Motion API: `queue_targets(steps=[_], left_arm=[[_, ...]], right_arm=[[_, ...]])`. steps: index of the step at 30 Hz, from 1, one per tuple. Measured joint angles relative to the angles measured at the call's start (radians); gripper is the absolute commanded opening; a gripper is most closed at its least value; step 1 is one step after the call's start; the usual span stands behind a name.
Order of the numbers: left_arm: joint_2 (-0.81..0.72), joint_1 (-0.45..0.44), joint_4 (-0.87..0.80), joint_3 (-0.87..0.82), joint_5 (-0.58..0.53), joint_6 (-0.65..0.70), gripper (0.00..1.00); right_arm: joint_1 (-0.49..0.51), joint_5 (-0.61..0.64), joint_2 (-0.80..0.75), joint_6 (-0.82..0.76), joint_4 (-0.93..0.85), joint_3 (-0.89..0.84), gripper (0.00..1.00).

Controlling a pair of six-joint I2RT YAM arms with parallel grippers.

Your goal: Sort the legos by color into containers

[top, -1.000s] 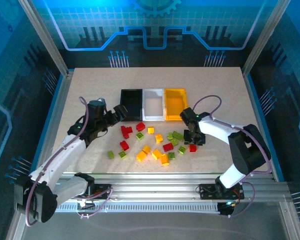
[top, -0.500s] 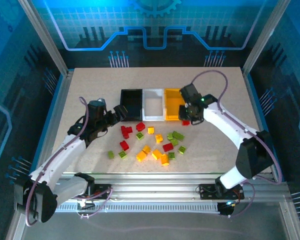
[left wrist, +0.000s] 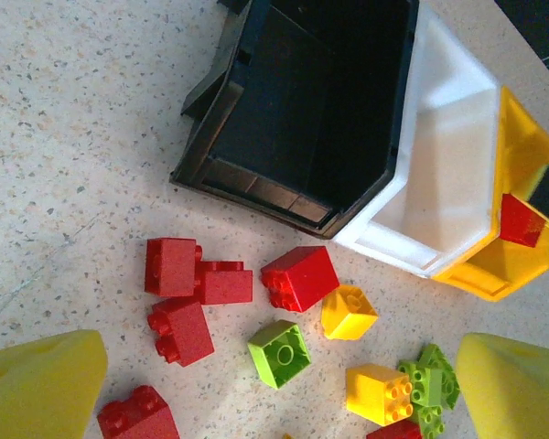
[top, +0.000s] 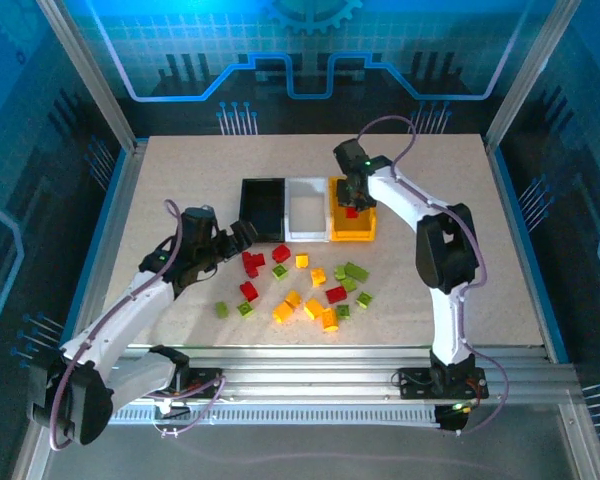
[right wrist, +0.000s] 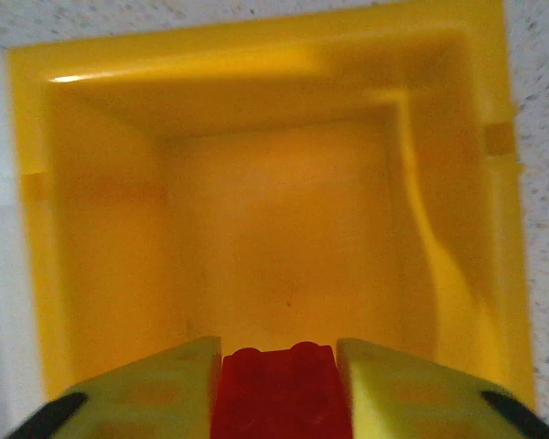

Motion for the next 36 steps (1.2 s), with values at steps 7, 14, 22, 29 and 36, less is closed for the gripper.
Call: queue_targets(steps=[7,14,22,29,36], left_arm=[[0.058,-0.064,-0.02,0.013,-0.018,0.031,0.99],[0.226,-0.281,-0.051,0.164,-0.072,0.128,0.94],[0.566,-0.524,-0.053,0.383,-0.122,0.223,0.86],[0.736,-0.538,-0.083,0.431,-0.141,0.21,0.81],[0.784,-0.536,-0.081,0.433,-0.15,0.183,0.76]], right_arm=[[-0.001,-0.003,0.003,0.005,0.005,0.001,0.65],[-0.001,-0.017,-0.163,0.023,0.053,-0.141,0.64],[-0.028,-0.049,-0.406,0.053,0.111,-0.419,0.64],[-0.079,-0.074,-0.524,0.06,0.14,-0.576,0.65],[-0.117,-0.095,-0.579,0.059,0.171,-0.626,0.64]])
